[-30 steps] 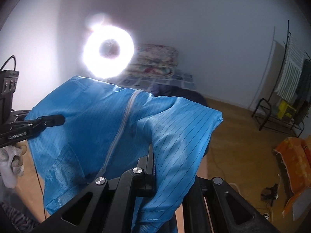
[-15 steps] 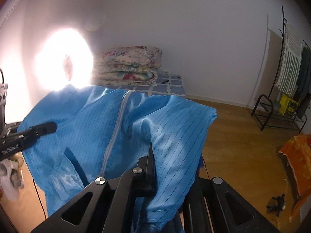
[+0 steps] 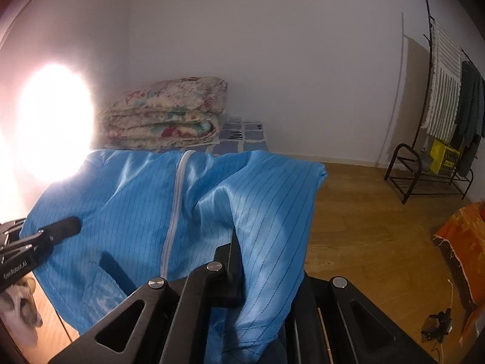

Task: Fold large clothes
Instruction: 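Lower the jacket onto the dark clothes stack and open both tools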

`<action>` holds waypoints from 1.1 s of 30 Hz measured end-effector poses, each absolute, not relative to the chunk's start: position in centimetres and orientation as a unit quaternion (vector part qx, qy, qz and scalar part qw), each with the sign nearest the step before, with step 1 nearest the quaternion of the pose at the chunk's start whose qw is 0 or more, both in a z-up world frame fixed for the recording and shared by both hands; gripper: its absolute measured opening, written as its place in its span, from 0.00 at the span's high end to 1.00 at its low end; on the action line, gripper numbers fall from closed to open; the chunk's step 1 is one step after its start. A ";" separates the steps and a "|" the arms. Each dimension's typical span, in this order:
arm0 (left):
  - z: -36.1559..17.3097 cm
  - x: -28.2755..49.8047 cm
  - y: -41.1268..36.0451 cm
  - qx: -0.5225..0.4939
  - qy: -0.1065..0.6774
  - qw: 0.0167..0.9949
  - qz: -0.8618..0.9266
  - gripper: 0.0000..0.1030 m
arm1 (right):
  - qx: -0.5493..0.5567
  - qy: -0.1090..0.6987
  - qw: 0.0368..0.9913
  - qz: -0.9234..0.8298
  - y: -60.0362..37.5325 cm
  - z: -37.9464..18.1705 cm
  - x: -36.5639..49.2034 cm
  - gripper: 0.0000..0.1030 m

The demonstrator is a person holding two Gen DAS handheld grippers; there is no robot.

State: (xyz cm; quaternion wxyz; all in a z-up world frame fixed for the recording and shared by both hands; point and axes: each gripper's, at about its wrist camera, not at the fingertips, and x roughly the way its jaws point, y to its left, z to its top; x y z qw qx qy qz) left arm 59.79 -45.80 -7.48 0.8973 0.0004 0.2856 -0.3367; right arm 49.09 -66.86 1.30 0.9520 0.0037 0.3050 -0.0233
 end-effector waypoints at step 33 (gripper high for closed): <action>-11.2 59.5 -43.2 0.030 0.313 0.907 -0.279 0.48 | -0.043 0.381 0.905 -0.181 -69.4 -3.6 50.7 0.29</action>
